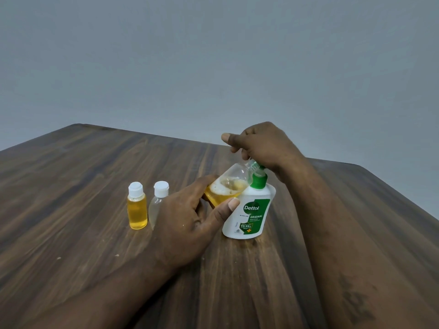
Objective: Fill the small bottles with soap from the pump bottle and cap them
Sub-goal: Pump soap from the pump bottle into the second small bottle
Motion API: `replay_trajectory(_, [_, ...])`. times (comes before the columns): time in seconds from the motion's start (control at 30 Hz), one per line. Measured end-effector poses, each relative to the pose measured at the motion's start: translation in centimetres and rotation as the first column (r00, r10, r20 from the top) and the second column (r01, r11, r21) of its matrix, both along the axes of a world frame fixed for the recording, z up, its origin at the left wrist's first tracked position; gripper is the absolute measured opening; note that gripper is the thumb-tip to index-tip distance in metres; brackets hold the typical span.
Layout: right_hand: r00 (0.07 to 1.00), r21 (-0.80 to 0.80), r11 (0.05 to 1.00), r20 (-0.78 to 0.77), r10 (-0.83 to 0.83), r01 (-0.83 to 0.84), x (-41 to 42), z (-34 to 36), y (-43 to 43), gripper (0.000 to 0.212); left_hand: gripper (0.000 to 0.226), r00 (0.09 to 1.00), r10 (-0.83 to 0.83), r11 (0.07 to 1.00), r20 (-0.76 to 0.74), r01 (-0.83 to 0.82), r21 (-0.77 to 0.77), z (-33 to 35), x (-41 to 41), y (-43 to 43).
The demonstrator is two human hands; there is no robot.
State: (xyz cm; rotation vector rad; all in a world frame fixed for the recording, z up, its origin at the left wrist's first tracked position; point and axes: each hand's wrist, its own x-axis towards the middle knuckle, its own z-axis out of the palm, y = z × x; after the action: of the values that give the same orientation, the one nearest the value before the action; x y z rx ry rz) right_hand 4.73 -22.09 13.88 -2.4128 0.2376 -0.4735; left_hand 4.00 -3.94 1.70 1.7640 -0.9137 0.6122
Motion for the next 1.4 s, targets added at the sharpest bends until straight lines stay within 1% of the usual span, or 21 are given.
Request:
replay_trajectory(0.07, [0.998, -0.010, 1.000, 0.068, -0.012, 0.013, -0.13, 0.17, 0.12, 0.044, 0.059, 1.000, 0.011, 1.000, 0.005, -0.011, 0.002, 0.07, 0.02, -0.07])
replay_trajectory(0.1, [0.998, -0.002, 1.000, 0.066, -0.006, 0.007, -0.14, 0.14, 0.21, 0.043, 0.059, 1.000, 0.015, 1.000, 0.008, -0.015, 0.000, 0.08, 0.05, -0.09])
replay_trajectory(0.13, [0.999, 0.012, 1.000, 0.042, 0.005, -0.005, -0.13, 0.05, 0.27, 0.042, 0.058, 1.000, 0.015, 1.000, 0.012, -0.015, -0.003, 0.05, 0.06, -0.05])
replay_trajectory(0.27, [0.989, 0.013, 0.998, -0.132, 0.062, -0.061, 0.01, -0.30, 0.13, 0.037, 0.047, 1.000, -0.011, 1.000, 0.014, 0.011, 0.003, 0.21, 0.01, 0.22])
replay_trajectory(0.33, [0.984, 0.030, 0.997, -0.161, 0.076, -0.072, 0.15, -0.48, 0.01, 0.034, 0.046, 1.000, -0.009, 1.000, 0.015, 0.009, 0.004, 0.12, 0.09, 0.20])
replay_trajectory(0.43, [0.984, 0.014, 0.997, -0.164, 0.076, -0.074, 0.30, -0.63, 0.04, 0.034, 0.047, 1.000, -0.005, 1.000, 0.021, 0.005, 0.002, 0.04, 0.12, 0.21])
replay_trajectory(0.53, [0.992, 0.017, 0.998, -0.118, 0.054, -0.052, 0.21, -0.50, 0.06, 0.036, 0.051, 1.000, -0.002, 1.000, 0.018, 0.003, -0.006, 0.12, 0.10, 0.13])
replay_trajectory(0.6, [0.999, 0.042, 0.999, -0.034, 0.028, -0.027, 0.10, -0.26, 0.05, 0.037, 0.051, 1.000, -0.009, 1.000, 0.015, 0.009, -0.017, 0.20, 0.00, 0.07])
replay_trajectory(0.67, [0.998, 0.027, 1.000, 0.059, -0.006, 0.005, -0.02, -0.12, 0.11, 0.038, 0.048, 1.000, -0.017, 0.999, 0.022, 0.017, -0.033, 0.28, -0.09, 0.00])
replay_trajectory(0.73, [0.996, 0.023, 1.000, 0.091, -0.012, 0.010, -0.05, -0.03, 0.27, 0.038, 0.045, 1.000, -0.024, 0.999, 0.014, 0.025, -0.047, 0.26, -0.05, -0.03])
replay_trajectory(0.8, [0.999, 0.048, 0.999, 0.047, 0.006, -0.008, 0.05, -0.16, 0.33, 0.037, 0.041, 1.000, -0.026, 0.998, -0.003, 0.025, -0.050, 0.15, 0.00, -0.01])
replay_trajectory(0.9, [0.992, 0.030, 0.998, -0.114, 0.053, -0.050, 0.15, -0.43, 0.23, 0.033, 0.039, 1.000, -0.021, 0.999, -0.011, 0.021, -0.035, 0.05, 0.07, 0.02])
replay_trajectory(0.93, [0.987, 0.035, 0.998, -0.147, 0.064, -0.059, 0.16, -0.51, 0.24, 0.032, 0.038, 1.000, -0.025, 0.999, -0.011, 0.024, -0.032, 0.00, 0.09, 0.01])
replay_trajectory(1.0, [0.985, 0.033, 0.997, -0.156, 0.072, -0.068, 0.15, -0.55, 0.28, 0.030, 0.037, 1.000, -0.027, 0.999, -0.008, 0.026, -0.032, -0.10, 0.18, 0.01])
replay_trajectory(1.13, [0.993, 0.059, 0.997, -0.107, 0.058, -0.052, 0.17, -0.48, 0.27, 0.032, 0.044, 1.000, -0.020, 1.000, -0.003, 0.019, -0.023, -0.26, 0.36, -0.09])
replay_trajectory(1.23, [1.000, 0.084, 0.996, 0.002, 0.020, -0.020, 0.00, -0.16, 0.21, 0.037, 0.045, 1.000, -0.019, 0.999, 0.002, 0.019, -0.029, -0.20, 0.20, -0.08])
replay_trajectory(1.33, [0.992, 0.092, 0.996, 0.128, -0.017, 0.005, -0.06, -0.13, 0.35, 0.037, 0.040, 1.000, -0.022, 0.998, -0.011, 0.022, -0.051, -0.03, 0.02, -0.08])
replay_trajectory(1.4, [0.992, 0.108, 0.994, 0.123, -0.014, 0.000, 0.03, -0.21, 0.39, 0.036, 0.039, 1.000, -0.024, 0.998, -0.019, 0.023, -0.053, 0.05, 0.01, -0.04])
